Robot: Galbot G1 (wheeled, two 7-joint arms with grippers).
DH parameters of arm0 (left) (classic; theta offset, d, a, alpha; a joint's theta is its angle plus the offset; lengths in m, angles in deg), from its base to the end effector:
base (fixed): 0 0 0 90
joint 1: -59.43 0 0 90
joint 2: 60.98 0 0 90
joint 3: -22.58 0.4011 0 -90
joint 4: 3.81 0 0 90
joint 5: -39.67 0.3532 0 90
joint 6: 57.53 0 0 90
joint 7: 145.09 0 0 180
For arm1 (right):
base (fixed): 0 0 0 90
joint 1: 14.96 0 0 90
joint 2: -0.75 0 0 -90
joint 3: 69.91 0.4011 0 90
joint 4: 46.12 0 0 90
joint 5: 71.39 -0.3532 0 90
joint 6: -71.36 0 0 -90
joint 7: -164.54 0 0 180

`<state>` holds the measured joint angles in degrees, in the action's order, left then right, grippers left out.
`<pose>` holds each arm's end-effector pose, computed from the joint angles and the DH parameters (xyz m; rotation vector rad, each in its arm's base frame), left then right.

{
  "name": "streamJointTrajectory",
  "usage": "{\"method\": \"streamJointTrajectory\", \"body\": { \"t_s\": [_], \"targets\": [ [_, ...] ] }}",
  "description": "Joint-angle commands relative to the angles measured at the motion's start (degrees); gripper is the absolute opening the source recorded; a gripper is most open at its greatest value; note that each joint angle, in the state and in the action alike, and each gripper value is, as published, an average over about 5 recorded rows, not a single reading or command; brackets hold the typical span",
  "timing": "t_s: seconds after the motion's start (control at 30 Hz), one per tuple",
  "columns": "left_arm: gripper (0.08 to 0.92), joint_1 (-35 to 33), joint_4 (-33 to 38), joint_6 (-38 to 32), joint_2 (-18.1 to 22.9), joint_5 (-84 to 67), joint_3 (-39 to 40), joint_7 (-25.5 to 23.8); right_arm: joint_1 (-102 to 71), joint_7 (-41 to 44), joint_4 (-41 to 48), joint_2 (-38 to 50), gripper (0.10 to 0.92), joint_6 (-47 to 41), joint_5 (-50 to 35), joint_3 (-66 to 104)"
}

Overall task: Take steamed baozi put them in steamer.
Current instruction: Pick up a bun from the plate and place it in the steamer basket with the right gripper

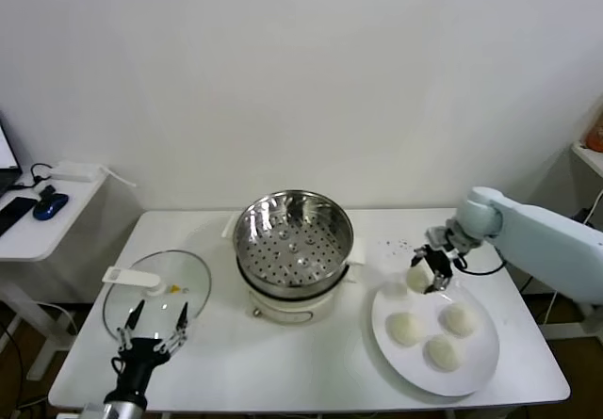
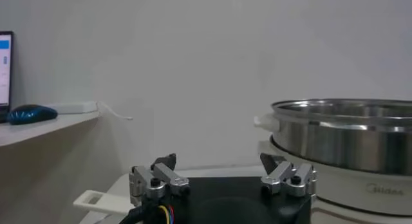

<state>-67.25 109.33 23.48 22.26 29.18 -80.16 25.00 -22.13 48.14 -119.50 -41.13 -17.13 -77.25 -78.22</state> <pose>0.1035 0.1020 -0.3914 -0.0346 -3.0856 -0.0589 0.5739 -0.1503 -0.1215 1.5634 -1.2328 1.5867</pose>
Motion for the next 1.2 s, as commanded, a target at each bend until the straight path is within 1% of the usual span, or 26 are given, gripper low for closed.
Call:
{"method": "streamJointTrajectory", "body": {
  "t_s": [0.03,0.17,0.37,0.67,0.97,1.2],
  "targets": [
    [0.823,-0.01,0.21,0.10,0.23,0.30,0.19,-0.14,12.63,0.44,-3.34,-1.38,0.687,2.33,-2.22,-6.39],
    [0.823,-0.08,0.50,0.20,0.17,0.35,0.09,-0.09,17.09,0.51,-3.53,-4.92,0.687,5.00,-2.00,-7.96],
    [0.823,-0.21,0.88,0.31,0.21,0.36,-0.11,-0.08,19.87,0.03,-2.63,-10.99,0.687,10.31,2.78,-7.07],
    [0.823,-0.14,0.90,0.35,0.18,0.22,-0.33,-0.04,19.37,-0.27,-0.40,-20.88,0.688,14.27,8.39,-5.26],
    [0.823,-0.88,1.27,0.23,-0.19,0.54,-0.74,-0.38,11.15,-1.60,8.05,-31.84,0.697,21.32,20.80,-0.34],
    [0.823,-0.70,1.57,0.44,0.03,0.71,-0.79,-0.44,5.86,-2.34,14.45,-37.43,0.710,26.20,29.99,3.68]
  ]
}}
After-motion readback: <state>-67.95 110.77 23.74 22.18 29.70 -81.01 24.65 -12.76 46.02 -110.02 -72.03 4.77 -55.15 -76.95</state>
